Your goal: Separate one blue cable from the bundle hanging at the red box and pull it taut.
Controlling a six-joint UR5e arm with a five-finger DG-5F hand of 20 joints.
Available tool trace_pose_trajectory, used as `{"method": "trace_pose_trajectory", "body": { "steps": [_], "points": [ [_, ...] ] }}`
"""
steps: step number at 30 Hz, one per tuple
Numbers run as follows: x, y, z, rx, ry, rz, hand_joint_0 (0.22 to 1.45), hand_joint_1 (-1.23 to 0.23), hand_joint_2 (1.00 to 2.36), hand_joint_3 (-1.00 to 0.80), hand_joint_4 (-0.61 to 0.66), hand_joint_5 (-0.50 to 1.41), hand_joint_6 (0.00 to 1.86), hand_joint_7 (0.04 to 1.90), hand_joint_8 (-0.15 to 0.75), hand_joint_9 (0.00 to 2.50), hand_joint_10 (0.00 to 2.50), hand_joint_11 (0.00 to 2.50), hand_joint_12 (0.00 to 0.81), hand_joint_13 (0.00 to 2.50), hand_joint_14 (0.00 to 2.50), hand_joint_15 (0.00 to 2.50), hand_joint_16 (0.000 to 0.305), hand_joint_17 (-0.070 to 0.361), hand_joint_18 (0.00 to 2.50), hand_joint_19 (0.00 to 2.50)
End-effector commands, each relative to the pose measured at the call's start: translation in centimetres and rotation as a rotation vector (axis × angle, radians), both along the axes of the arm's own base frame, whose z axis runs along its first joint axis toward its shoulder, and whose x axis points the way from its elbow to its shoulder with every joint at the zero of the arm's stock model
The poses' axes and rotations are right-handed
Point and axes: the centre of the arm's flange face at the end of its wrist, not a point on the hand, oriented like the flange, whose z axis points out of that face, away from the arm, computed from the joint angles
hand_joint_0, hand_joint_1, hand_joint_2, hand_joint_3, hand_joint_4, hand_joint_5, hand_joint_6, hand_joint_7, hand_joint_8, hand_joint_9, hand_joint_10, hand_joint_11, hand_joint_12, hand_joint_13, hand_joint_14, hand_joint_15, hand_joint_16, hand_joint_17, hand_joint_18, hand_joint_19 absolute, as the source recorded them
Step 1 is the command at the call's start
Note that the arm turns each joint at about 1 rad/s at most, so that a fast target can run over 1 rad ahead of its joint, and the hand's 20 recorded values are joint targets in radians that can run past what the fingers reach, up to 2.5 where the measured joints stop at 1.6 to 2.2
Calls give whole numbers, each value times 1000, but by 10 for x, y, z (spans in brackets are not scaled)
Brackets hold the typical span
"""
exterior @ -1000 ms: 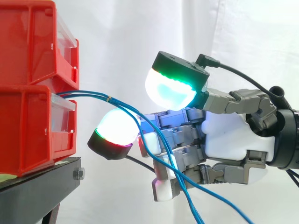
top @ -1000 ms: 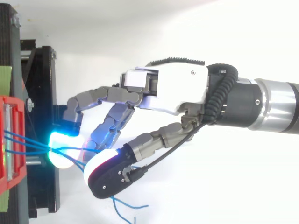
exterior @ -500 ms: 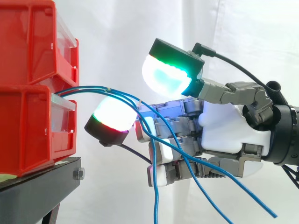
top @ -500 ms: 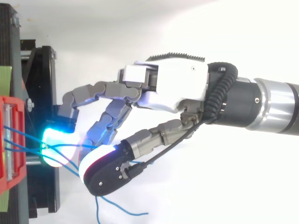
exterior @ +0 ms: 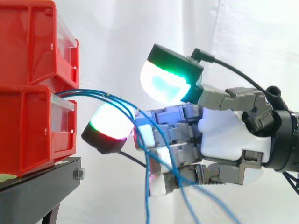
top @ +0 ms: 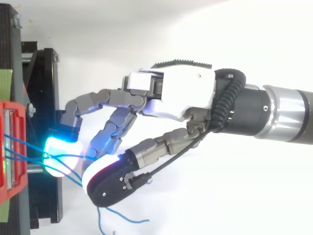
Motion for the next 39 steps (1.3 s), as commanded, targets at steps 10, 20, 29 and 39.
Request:
{"method": "trace_pose_trajectory", "body": {
  "steps": [10, 20, 29, 39],
  "points": [
    [9, 2, -13, 33, -14, 9, 697, -586, 1018, -290, 288, -124, 503, 1105, 349, 1076, 20, 693, 386, 1173, 23, 658, 40, 90, 900, 559],
    [11, -1, -8, 25, -9, 8, 725, -626, 1021, -120, 205, -100, 501, 1327, 354, 1118, 21, 721, 388, 1206, 23, 680, 40, 90, 908, 576],
    [10, -1, -5, 29, -2, 8, 741, -672, 1021, -43, 206, -129, 618, 1230, 356, 1127, 21, 778, 394, 1212, 23, 677, 40, 91, 912, 590],
    [-1, -4, 16, -8, 57, 4, 730, -752, 1023, -103, 226, -189, 773, 1017, 352, 1098, 20, 919, 402, 1201, 23, 698, 41, 91, 923, 579]
  ]
}}
